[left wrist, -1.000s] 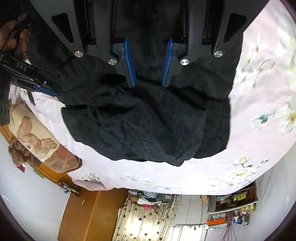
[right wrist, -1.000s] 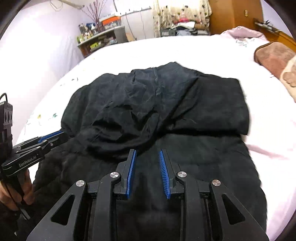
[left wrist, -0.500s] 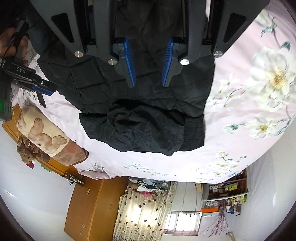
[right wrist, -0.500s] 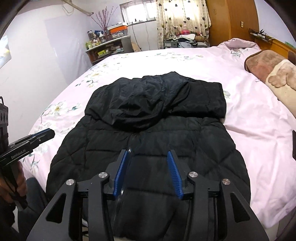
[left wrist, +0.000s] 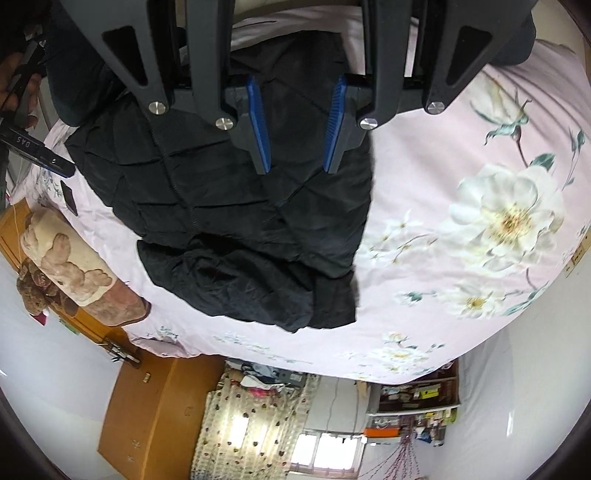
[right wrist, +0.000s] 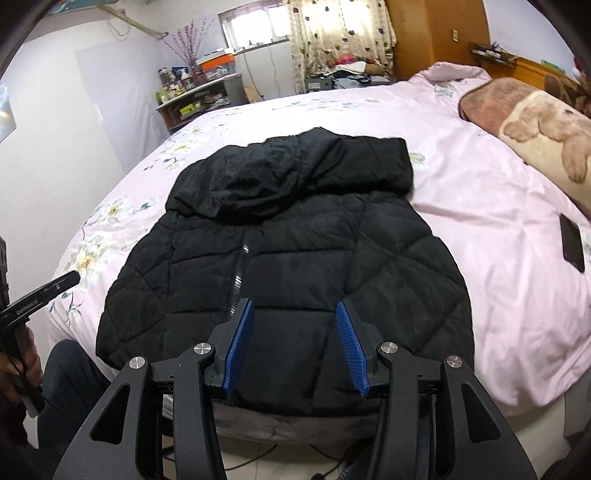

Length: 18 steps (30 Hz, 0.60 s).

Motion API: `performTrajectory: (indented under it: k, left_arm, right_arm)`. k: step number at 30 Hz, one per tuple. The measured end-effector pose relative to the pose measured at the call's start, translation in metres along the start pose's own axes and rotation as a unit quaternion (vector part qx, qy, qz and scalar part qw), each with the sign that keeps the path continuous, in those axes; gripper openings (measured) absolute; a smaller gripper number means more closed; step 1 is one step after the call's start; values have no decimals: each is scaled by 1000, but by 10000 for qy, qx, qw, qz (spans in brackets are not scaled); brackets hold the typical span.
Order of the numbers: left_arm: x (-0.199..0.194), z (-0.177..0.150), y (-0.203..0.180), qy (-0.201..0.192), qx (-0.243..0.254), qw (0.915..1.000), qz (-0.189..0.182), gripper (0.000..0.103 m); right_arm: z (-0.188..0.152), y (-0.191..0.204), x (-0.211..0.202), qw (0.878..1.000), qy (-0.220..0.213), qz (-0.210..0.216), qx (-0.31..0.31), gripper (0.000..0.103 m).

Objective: Fold large clothes

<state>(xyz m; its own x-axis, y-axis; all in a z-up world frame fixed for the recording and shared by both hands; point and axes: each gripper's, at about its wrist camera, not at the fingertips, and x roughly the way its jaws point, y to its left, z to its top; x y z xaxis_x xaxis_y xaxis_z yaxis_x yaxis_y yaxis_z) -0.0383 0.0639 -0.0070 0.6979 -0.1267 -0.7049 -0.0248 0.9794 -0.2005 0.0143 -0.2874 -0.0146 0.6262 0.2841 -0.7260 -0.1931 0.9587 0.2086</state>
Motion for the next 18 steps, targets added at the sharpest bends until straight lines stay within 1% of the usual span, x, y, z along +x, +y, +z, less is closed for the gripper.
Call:
performTrajectory:
  k: [1, 2, 3, 4, 5, 9, 14, 18]
  left_arm:
    - [1, -1, 3, 7, -24, 10000, 32, 34]
    - [3, -2, 6, 19, -52, 10000, 67, 42]
    - [6, -3, 9, 36, -88, 9999, 86, 46]
    - [8, -3, 13, 59, -133, 9999, 91, 50]
    - [11, -5, 16, 83, -156, 9998, 103, 50]
    - [25, -11, 24, 267, -210, 9993, 129, 53]
    - [51, -22, 29, 585, -263, 9978, 160, 53]
    - [73, -35, 35, 900, -413, 9949, 167, 54]
  right_arm:
    - [-1, -5, 1, 10000, 22, -8, 83, 48]
    - [-1, -9, 2, 9999, 31, -16, 145, 48]
    - [-1, -15, 3, 9997, 44, -41, 218, 52]
    - [-2, -18, 4, 9996, 54, -64, 253, 58]
    - [-2, -24, 5, 9994, 70, -101, 313, 60]
    - [-2, -48, 9, 9981, 98, -249, 556, 60]
    - [0, -81, 18, 9954, 198, -466, 812, 60]
    - [1, -104, 27, 9931, 326, -656, 918, 60]
